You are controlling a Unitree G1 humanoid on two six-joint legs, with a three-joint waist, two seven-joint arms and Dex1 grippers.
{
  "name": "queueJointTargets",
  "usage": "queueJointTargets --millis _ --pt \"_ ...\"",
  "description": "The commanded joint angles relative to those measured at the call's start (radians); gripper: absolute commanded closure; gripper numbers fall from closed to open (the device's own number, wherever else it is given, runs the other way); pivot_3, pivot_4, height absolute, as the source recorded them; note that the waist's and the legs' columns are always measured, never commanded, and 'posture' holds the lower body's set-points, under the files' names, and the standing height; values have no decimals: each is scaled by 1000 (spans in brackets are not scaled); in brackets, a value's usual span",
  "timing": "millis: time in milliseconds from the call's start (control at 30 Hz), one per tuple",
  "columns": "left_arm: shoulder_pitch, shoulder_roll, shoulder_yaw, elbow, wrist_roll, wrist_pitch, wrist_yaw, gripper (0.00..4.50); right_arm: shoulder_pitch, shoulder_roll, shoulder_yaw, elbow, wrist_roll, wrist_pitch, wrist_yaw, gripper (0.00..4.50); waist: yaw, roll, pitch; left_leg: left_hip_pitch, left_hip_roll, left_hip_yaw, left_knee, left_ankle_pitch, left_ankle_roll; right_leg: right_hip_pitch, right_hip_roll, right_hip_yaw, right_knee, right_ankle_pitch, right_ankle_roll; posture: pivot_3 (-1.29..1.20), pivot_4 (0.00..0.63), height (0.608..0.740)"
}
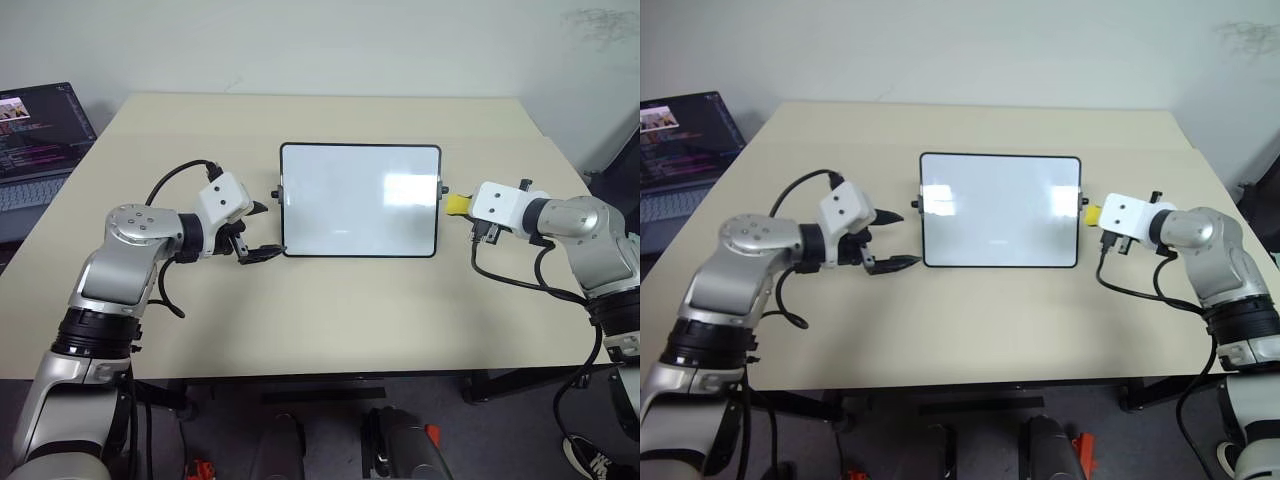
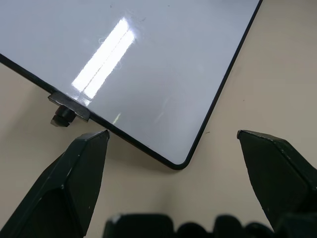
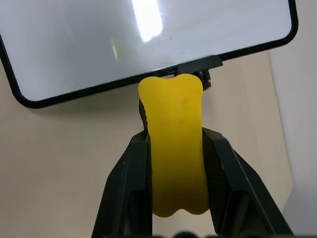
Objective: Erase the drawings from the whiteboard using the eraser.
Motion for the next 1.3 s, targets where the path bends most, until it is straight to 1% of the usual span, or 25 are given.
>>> queueJointTargets --millis 33,567,1000,1100,1200,1300 --pt "-31 9 17 -8 -3 -20 -2 0 -19 -15 -40 -14 18 -17 -9 3483 0 0 0 1 0 0 0 0 0 0 0 0 1 0 0 0 150 740" --pt "-34 -1 11 2 -3 -29 -5 0 -30 -8 -37 7 17 -31 -15 3483 -1 0 0 2 0 0 1 0 0 1 0 1 2 0 -1 0 150 740" --pt "-40 -11 11 15 -8 -34 -3 0 -29 -1 -54 -8 40 1 -19 3483 -1 0 0 2 0 0 2 0 1 1 1 1 3 0 -1 0 150 740" --pt "-33 -12 18 9 -15 -27 -3 0 4 9 -126 -5 112 71 -37 3483 0 0 0 2 0 0 3 0 0 1 0 1 3 0 0 0 150 740" --pt "-42 -16 17 9 -19 -24 -7 0 32 22 -217 20 172 161 -92 3483 2 0 0 2 0 -1 5 0 0 3 0 1 3 0 0 0 150 740" --pt "-55 -29 1 16 -19 -26 -15 0 61 31 -309 49 234 311 -143 3483 3 0 0 1 0 -1 7 0 0 3 0 1 3 0 0 0 150 740"
